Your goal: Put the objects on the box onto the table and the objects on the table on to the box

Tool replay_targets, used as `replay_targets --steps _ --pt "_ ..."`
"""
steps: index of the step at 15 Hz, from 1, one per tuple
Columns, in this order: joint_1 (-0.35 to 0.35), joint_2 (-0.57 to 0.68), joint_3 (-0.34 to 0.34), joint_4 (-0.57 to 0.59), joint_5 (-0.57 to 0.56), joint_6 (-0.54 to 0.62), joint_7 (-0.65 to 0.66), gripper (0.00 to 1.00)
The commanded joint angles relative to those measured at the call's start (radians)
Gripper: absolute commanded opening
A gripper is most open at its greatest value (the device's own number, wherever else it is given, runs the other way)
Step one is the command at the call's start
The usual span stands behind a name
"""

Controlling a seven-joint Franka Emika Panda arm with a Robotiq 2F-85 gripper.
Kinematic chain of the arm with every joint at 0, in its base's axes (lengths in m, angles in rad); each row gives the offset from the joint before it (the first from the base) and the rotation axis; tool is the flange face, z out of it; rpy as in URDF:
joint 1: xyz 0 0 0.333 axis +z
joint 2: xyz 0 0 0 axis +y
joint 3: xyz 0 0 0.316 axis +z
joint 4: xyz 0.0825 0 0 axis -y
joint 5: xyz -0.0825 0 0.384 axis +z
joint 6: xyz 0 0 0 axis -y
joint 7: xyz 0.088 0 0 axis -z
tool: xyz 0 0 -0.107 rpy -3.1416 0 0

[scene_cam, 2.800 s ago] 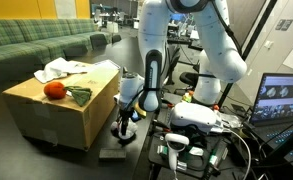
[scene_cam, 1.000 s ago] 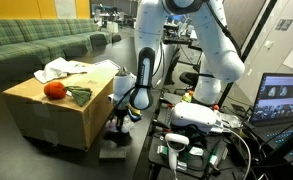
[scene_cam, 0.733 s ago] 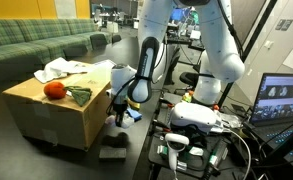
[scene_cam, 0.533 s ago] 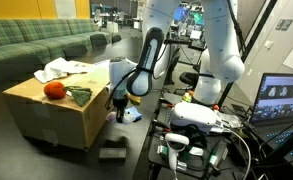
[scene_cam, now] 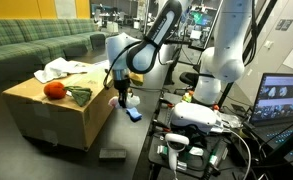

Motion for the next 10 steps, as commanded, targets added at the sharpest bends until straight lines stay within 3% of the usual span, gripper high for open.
replay_targets --steps 1,10 --pt "-0.027 -0.143 0.013 -0.021 -0.050 -0.082 0.051 0.03" --pt "-0.092 -0.244 0.024 0.043 -0.170 -0.148 0.134 0.03"
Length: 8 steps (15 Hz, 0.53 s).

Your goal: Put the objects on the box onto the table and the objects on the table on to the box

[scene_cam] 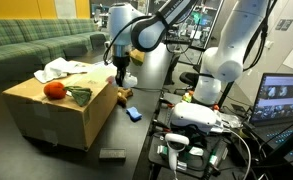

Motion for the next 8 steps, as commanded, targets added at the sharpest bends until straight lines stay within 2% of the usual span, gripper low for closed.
replay_targets --steps 1,8 --pt "-0.038 -0.017 0.022 0.037 -0.051 -0.025 0.047 0.03" --pt "-0.080 0.081 0.033 0.159 -0.205 -0.009 0.212 0.03"
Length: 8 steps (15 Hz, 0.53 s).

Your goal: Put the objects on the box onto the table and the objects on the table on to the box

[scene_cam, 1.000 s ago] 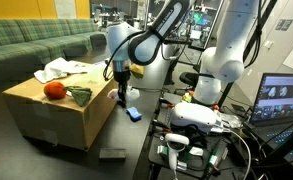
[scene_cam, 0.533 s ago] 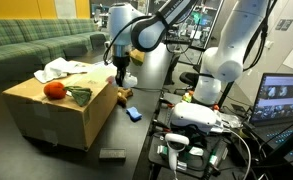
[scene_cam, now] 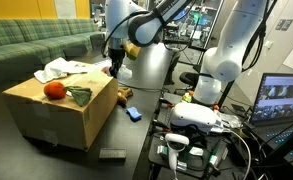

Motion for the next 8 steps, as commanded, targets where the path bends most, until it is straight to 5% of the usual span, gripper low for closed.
replay_targets --steps 1,8 --pt "-0.023 0.096 0.021 0.114 -0.094 -0.009 0.100 0.03" --pt "0.017 0.305 -0.016 0.312 -0.169 -0.008 0.156 0.03"
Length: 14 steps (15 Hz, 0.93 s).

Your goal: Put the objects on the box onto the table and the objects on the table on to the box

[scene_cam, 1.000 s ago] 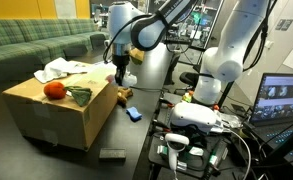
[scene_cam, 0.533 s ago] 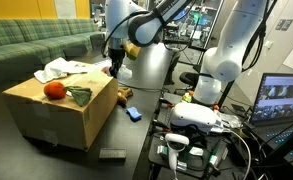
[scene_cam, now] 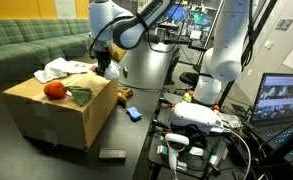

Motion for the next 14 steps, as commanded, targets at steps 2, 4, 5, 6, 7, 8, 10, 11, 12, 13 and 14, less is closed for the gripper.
replay_targets --steps 2,4,5,6,7,8,10,11,12,13,14 --pt "0.035 0.148 -0.035 0.155 -0.027 -0.011 0.022 0.03" --pt "0.046 0.187 -0.054 0.191 -0.019 -0.011 0.017 0.03" --pt "0.052 0.203 -0.064 0.204 -0.018 -0.010 0.018 0.03" --pt "0.055 0.216 -0.074 0.217 -0.011 -0.013 0.013 0.03" --pt "0.060 0.228 -0.084 0.227 -0.008 -0.014 0.014 0.03" --pt "0.064 0.236 -0.092 0.234 -0.005 -0.014 0.011 0.03" --pt "0.073 0.247 -0.107 0.244 -0.007 -0.018 0.015 0.03" --pt "0.077 0.247 -0.112 0.246 -0.007 -0.019 0.015 0.04" --pt "0.080 0.244 -0.115 0.247 -0.004 -0.022 0.014 0.18" --pt "0.081 0.237 -0.116 0.244 0.000 -0.024 0.008 0.37" --pt "0.081 0.231 -0.116 0.241 0.004 -0.025 0.002 0.42"
